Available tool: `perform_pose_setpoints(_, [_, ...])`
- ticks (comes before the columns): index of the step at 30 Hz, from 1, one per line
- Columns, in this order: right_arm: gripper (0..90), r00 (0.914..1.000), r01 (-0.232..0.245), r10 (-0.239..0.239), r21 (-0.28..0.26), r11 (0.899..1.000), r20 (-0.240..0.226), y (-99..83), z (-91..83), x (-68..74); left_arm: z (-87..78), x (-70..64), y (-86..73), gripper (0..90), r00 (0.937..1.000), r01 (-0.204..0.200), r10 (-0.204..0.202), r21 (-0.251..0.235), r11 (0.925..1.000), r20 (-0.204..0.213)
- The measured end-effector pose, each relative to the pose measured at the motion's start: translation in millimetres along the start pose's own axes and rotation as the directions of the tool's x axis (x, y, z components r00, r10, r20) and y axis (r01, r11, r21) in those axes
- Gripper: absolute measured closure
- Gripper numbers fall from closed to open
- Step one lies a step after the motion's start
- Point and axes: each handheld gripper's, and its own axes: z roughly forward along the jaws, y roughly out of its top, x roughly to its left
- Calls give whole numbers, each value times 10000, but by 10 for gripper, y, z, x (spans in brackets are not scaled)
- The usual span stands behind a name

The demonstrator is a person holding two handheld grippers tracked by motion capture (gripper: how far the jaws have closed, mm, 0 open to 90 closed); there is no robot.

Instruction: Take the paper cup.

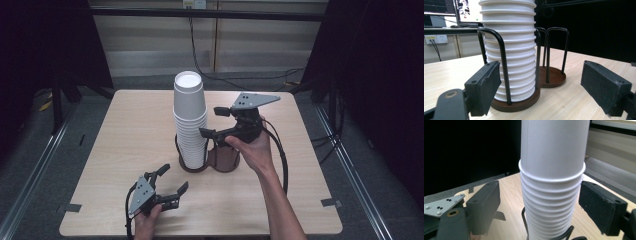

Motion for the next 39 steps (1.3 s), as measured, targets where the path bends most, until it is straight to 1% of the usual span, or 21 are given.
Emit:
perform_pose_setpoints(5, [165,9997,239,-237,302,9993,-59,156,24,-6,0,1,0,161,10000,-6,6,3,10000,3])
perform_pose_setpoints(9, [149,9995,326,-323,630,9975,-53,270,45,-44,0,1,0,161,10000,-8,8,4,10000,21])
perform_pose_setpoints(13, [147,9991,418,-415,761,9962,-53,381,67,-75,0,2,0,162,10000,-7,7,4,10000,27])
perform_pose_setpoints(15, [147,9988,473,-461,953,9943,-144,452,90,-80,0,2,0,161,10000,-14,14,8,10000,27])
perform_pose_setpoints(16, [146,9985,540,-532,1037,9931,-103,476,95,-76,0,2,0,161,10000,-14,14,8,10000,32])
perform_pose_setpoints(17, [145,9983,585,-581,1063,9926,-66,499,99,-73,0,2,0,161,10000,-10,10,9,10000,38])
perform_pose_setpoints(18, [145,9981,611,-598,1073,9923,-153,535,105,-76,0,2,0,161,10000,-4,4,13,10000,48])
perform_pose_setpoints(20, [145,9974,719,-707,1083,9915,-149,590,122,-78,0,1,0,161,10000,6,-6,8,10000,56])
perform_pose_setpoints(25, [145,9967,807,-791,1247,9889,-174,669,177,-93,0,2,0,161,10000,-8,8,6,10000,50])
perform_pose_setpoints(27, [145,9961,885,-881,1381,9865,-90,707,208,-113,0,4,0,161,10000,-10,10,-3,10000,79])
perform_pose_setpoints(29, [145,9965,839,-829,1418,9863,-129,740,227,-146,0,4,0,161,10000,-9,9,4,10000,86])
perform_pose_setpoints(31, [145,9959,903,-893,1564,9836,-134,780,245,-170,0,5,1,161,10000,-10,10,11,10000,97])
perform_pose_setpoints(33, [143,9959,902,-894,1597,9830,-120,813,255,-180,0,3,0,161,9999,23,-23,9,10000,148])
perform_pose_setpoints(35, [143,9958,914,-891,1560,9835,-218,859,276,-187,0,3,0,161,9999,24,-24,7,10000,144])
perform_pose_setpoints(37, [142,9955,950,-933,1601,9825,-179,883,304,-189,2,1,0,161,9999,62,-62,-17,10000,139])
perform_pose_setpoints(39, [142,9952,969,-931,1658,9814,-307,898,341,-202,2,0,0,161,9999,68,-68,-20,10000,137])
